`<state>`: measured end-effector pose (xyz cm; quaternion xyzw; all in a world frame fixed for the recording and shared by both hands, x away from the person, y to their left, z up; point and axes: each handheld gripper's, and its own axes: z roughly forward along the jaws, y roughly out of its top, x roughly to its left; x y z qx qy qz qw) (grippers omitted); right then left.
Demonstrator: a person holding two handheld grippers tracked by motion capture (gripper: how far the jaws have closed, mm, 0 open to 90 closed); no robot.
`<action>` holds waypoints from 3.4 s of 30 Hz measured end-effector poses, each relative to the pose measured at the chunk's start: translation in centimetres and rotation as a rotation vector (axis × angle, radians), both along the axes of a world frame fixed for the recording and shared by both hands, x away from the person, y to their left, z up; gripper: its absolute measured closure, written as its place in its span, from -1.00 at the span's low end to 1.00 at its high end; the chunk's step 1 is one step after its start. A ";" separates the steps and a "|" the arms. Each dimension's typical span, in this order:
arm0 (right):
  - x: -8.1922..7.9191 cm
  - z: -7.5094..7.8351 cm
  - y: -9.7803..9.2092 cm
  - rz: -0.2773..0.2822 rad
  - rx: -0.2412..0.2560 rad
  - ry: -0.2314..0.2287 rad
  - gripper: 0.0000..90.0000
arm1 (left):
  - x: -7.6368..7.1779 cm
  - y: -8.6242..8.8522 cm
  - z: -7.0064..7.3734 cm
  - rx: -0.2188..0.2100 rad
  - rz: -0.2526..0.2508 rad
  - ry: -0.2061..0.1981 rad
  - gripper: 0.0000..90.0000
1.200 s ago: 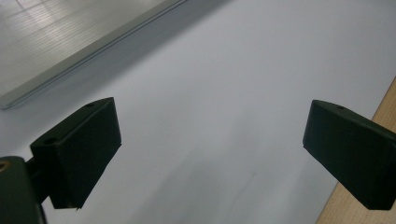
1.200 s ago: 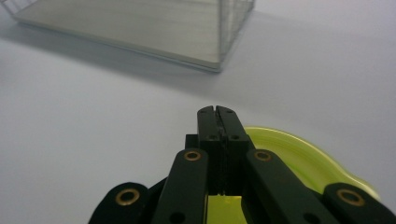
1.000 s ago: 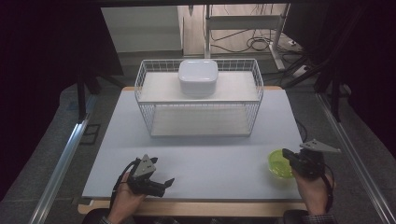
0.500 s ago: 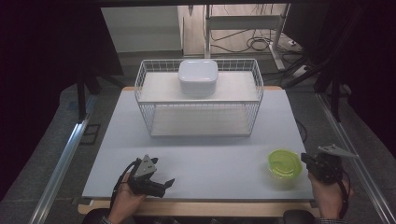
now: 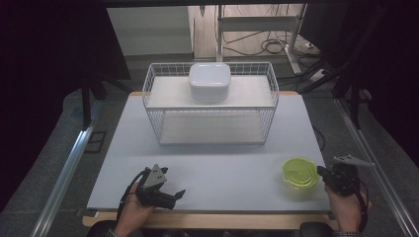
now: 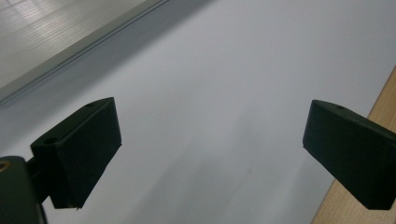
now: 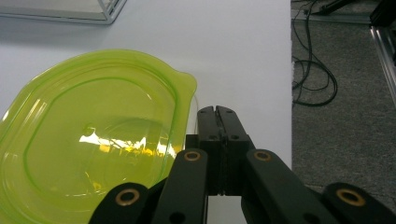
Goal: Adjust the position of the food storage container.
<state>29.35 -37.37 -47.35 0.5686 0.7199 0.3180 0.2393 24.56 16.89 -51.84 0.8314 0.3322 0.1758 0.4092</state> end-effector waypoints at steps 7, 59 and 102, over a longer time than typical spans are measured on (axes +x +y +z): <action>0.2 -0.3 1.1 0.034 0.024 0.015 0.99 | 0.0 -0.1 0.0 0.009 -0.004 0.001 -0.91; -1.2 -2.9 9.7 0.298 0.082 0.164 0.94 | 0.0 -0.9 -0.2 0.033 -0.032 0.007 -0.91; -1.9 -3.7 16.9 0.525 0.085 0.203 0.92 | 0.0 -1.1 -0.3 0.045 -0.039 0.008 -0.91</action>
